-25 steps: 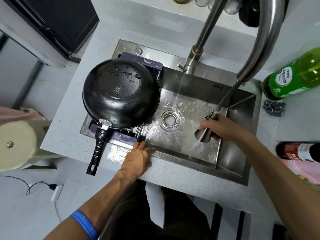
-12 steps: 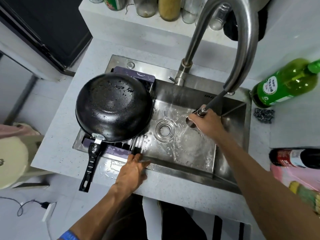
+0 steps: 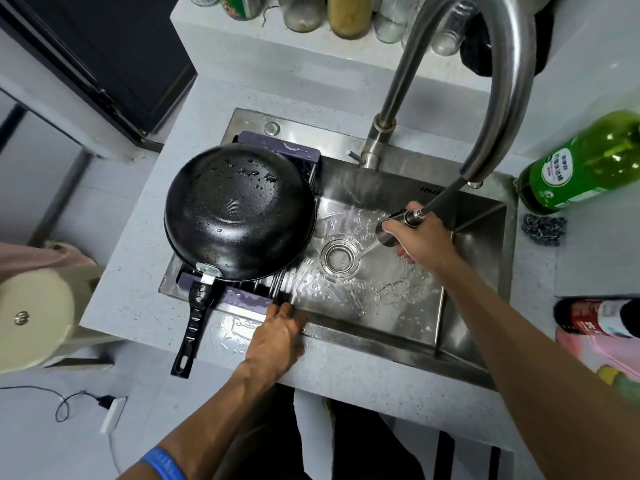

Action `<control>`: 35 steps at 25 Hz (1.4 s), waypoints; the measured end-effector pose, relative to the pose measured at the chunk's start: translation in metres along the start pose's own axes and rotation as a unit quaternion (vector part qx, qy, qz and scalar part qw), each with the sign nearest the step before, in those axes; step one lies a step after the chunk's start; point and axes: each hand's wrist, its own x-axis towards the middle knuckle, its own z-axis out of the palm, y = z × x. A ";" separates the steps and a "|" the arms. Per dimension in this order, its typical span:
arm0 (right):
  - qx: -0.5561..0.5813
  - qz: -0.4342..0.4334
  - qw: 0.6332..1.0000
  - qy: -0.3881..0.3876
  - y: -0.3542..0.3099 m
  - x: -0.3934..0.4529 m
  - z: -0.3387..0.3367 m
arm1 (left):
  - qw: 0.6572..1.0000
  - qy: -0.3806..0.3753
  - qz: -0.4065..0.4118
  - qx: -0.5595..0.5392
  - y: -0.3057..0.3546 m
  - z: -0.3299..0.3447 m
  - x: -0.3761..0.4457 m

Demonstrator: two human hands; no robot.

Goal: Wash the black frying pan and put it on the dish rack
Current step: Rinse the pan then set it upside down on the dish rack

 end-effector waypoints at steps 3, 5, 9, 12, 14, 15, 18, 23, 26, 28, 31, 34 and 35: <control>0.007 -0.006 1.000 0.012 -0.004 -0.003 0.004 | 1.000 0.003 -0.008 -0.002 -0.001 0.000 -0.001; 0.020 -0.011 1.000 0.011 -0.005 -0.005 0.008 | 1.000 -0.004 -0.003 0.008 0.000 -0.001 0.001; 0.042 -0.010 0.999 0.001 -0.005 -0.005 0.010 | 1.000 -0.015 0.006 0.025 0.001 -0.004 0.002; 0.027 -0.009 1.000 -0.001 -0.002 0.000 0.010 | 0.999 -0.021 0.009 0.034 0.001 -0.006 0.001; 0.022 -0.008 1.000 -0.006 -0.002 0.001 0.011 | 0.999 -0.022 0.013 0.038 0.003 -0.007 0.001; 0.023 -0.008 1.000 -0.010 -0.002 0.000 0.011 | 0.999 -0.021 0.012 0.039 0.003 -0.007 0.001; 0.038 -0.007 0.999 -0.007 -0.001 -0.001 0.011 | 0.999 -0.021 0.007 0.035 0.002 -0.007 0.001; 0.057 -0.010 0.998 0.001 0.000 -0.001 0.014 | 0.999 -0.019 0.006 0.032 0.002 -0.006 0.002; 0.048 -0.006 0.999 -0.002 0.003 0.000 0.017 | 0.999 -0.020 0.005 0.029 0.002 -0.007 0.001; 0.035 -0.002 0.999 0.002 0.006 0.001 0.018 | 0.999 -0.021 0.006 0.027 0.001 -0.008 0.001; 0.053 -0.015 0.998 -0.015 0.002 0.007 0.014 | 0.999 -0.020 0.012 0.034 0.003 -0.009 0.000; 0.074 -0.056 0.996 0.018 -0.002 0.017 0.007 | 0.999 -0.011 0.026 0.041 0.000 -0.006 0.000; 0.073 -0.069 0.994 0.042 -0.002 0.022 0.004 | 0.999 -0.013 0.027 0.045 -0.001 -0.005 0.000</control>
